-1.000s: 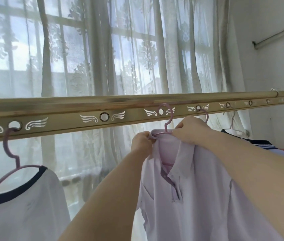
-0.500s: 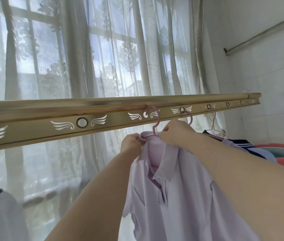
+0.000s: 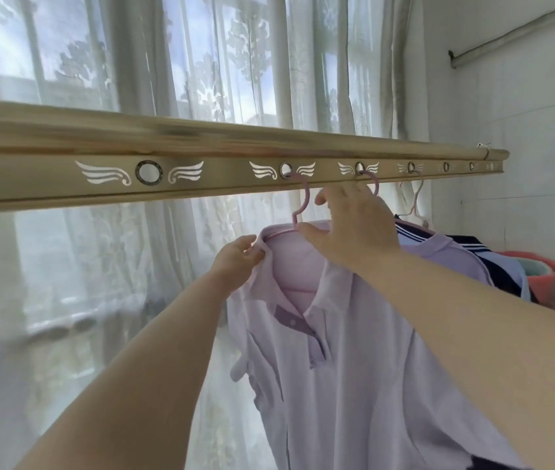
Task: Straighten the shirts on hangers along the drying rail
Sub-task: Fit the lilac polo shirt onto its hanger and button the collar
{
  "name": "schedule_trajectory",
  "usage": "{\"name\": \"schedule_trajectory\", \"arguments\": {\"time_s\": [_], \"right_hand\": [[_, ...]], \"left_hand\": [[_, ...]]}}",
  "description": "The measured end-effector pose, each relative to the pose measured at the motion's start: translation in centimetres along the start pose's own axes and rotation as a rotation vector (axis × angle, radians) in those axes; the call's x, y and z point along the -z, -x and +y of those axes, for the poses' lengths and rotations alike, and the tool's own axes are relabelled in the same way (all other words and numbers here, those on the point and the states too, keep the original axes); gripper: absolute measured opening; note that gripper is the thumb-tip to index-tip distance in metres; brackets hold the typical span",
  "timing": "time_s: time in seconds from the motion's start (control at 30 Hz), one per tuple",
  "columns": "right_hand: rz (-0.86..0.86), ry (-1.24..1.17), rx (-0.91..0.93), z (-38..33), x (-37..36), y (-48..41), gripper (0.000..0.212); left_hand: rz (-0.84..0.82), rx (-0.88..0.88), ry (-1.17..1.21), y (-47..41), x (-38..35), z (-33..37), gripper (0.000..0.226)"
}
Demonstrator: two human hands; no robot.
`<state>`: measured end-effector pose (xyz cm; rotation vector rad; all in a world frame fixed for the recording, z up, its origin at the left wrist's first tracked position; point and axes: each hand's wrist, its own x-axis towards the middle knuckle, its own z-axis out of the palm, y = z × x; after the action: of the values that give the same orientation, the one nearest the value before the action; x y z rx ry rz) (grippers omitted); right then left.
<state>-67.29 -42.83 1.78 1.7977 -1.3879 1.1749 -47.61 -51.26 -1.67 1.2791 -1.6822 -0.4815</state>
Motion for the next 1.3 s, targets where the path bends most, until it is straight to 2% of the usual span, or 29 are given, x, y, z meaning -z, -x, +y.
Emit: {"name": "schedule_trajectory", "arguments": {"time_s": [0.03,0.07,0.13,0.2,0.23,0.27,0.33,0.4,0.47,0.53,0.6,0.67,0.73,0.87,0.97,1.1,1.3], "right_hand": [[0.100,0.074,0.190,0.2,0.0,0.4,0.040],[0.118,0.151,0.368,0.4,-0.1,0.8,0.037],[-0.128,0.272,0.632,0.8,-0.2,1.8,0.041],[-0.418,0.419,0.737,0.7,-0.3,2.4,0.052],[-0.499,0.487,0.749,0.6,-0.6,2.6,0.057],[-0.546,0.537,0.746,0.4,-0.8,2.8,0.061],[-0.613,0.607,0.733,-0.1,-1.1,3.1,0.061],[-0.590,0.657,0.777,-0.4,-1.4,3.2,0.042],[-0.554,0.668,0.806,-0.7,-1.5,3.3,0.026],[-0.573,0.666,0.752,-0.8,-1.8,3.3,0.026],[-0.615,0.631,0.654,-0.8,-2.1,3.0,0.025],[-0.710,0.505,0.513,-0.6,-2.2,2.5,0.026],[-0.808,0.354,0.405,-0.6,-2.1,2.1,0.037],[-0.677,0.216,0.298,-1.3,-2.0,1.5,0.031],[-0.705,0.126,0.171,-1.9,-2.1,0.8,0.029],[-0.732,0.099,0.109,-2.3,-1.4,-0.3,0.030],[-0.876,0.095,0.132,-2.7,0.3,-1.9,0.033]], "left_hand": [[0.035,0.008,-0.073,0.4,0.1,-0.4,0.048],[0.086,-0.004,-0.157,0.9,0.1,-0.7,0.052],[0.262,-0.112,-0.305,2.6,-0.2,-1.2,0.051],[0.456,-0.302,-0.354,4.2,-0.6,-1.3,0.036],[0.486,-0.402,-0.369,4.7,-0.8,-1.3,0.027],[0.449,-0.487,-0.410,5.2,-0.9,-1.3,0.026],[0.244,-0.587,-0.549,5.9,-1.5,-1.7,0.049],[-0.003,-0.612,-0.745,6.4,-2.2,-2.1,0.078],[-0.158,-0.607,-1.003,6.6,-2.8,-2.7,0.099],[-0.170,-0.607,-1.173,6.6,-2.9,-2.8,0.097],[-0.110,-0.600,-1.244,6.5,-2.0,-2.2,0.080],[-0.036,-0.632,-1.279,6.4,-0.7,-1.5,0.063],[-0.027,-0.676,-1.295,6.1,0.5,-0.7,0.045],[-0.152,-0.619,-1.190,5.6,1.4,1.6,0.022],[-0.215,-0.579,-1.106,5.5,1.4,3.3,0.009],[-0.207,-0.506,-0.997,5.2,2.3,5.1,0.021],[-0.323,-0.477,-0.869,4.7,1.9,6.3,0.017]]}}
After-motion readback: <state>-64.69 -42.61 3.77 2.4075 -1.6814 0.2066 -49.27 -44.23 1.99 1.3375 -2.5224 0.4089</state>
